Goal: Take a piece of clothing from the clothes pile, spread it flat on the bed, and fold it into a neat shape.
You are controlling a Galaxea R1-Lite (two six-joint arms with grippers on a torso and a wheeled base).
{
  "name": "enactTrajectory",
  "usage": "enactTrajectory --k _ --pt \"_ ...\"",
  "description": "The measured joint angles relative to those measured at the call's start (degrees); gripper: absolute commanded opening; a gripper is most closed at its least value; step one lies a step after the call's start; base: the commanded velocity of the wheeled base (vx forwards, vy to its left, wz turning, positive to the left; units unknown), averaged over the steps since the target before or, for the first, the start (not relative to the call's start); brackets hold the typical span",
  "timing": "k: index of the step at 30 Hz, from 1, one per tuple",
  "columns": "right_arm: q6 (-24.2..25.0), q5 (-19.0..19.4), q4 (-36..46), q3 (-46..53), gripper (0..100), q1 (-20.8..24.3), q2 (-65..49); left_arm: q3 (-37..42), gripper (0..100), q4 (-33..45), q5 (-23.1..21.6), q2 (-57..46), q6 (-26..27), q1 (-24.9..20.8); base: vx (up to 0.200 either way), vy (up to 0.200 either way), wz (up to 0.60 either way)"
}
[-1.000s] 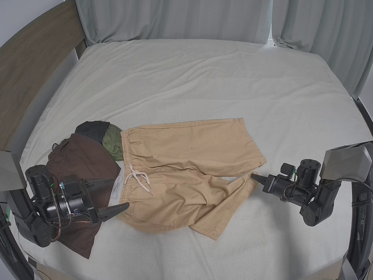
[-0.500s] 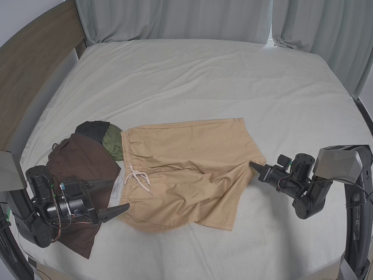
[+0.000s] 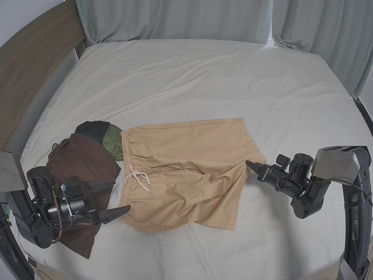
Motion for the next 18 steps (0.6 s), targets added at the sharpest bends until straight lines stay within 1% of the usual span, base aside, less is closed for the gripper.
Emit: enactTrajectory --k 5,13,16,18 --pt "-1.5 0.0 0.0 1.4 100 0.0 -1.2 0.0 100 0.0 0.0 0.0 0.0 -0.1 0.000 0.000 0.00" --pt "-2.1 0.6 0.3 8.6 100 0.4 -5.5 0.0 100 0.0 0.0 0.0 0.0 -0.2 0.000 0.000 0.00" --pt "-3.0 2.4 0.3 12.3 100 0.9 -6.6 0.0 100 0.0 0.0 0.1 0.0 -0.3 0.000 0.000 0.00" --pt "-4.2 5.3 0.3 15.2 100 1.2 -7.0 0.0 100 0.0 0.0 0.1 0.0 -0.3 0.000 0.000 0.00"
